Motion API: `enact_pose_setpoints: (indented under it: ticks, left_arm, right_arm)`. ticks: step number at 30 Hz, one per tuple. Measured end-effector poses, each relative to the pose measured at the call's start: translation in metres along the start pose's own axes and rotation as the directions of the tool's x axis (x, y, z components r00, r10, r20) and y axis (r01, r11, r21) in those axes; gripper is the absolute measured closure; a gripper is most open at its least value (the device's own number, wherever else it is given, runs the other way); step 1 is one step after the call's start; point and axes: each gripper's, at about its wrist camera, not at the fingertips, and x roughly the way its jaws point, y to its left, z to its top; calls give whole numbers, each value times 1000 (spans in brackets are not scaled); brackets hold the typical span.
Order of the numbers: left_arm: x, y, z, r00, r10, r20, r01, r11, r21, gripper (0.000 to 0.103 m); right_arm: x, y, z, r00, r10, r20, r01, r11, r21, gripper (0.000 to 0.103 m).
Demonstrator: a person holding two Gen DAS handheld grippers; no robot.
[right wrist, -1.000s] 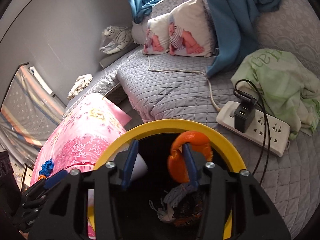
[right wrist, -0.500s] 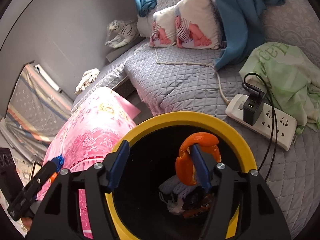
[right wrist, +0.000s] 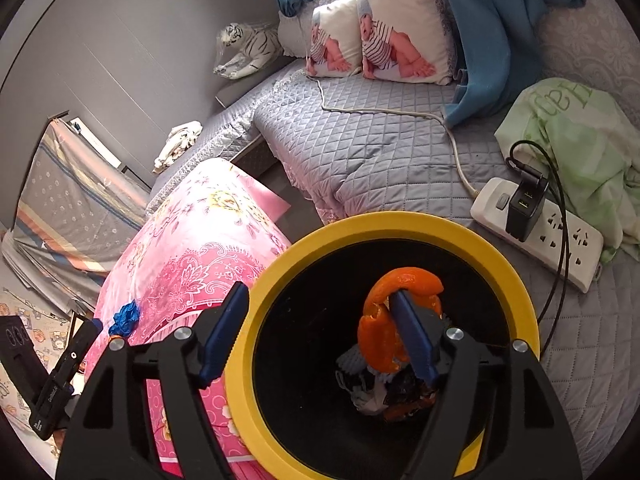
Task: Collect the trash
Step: 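Move both open tools back over the blue bag and orange peel on the bed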
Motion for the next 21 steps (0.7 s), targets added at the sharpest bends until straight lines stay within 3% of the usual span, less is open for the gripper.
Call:
enact_pose_setpoints:
  ticks: [12,21]
  left_arm:
    - [-50,99,-16,981,192,23,-189,978,-82,18]
    - [-80,156,-35,966,258,14,-252,954,-161,18]
  right_arm:
    - [5,33,5,1000,5,-20,-6,1000,-28,32]
    - [5,109,6,997,82,-10,-82,977,-196,32]
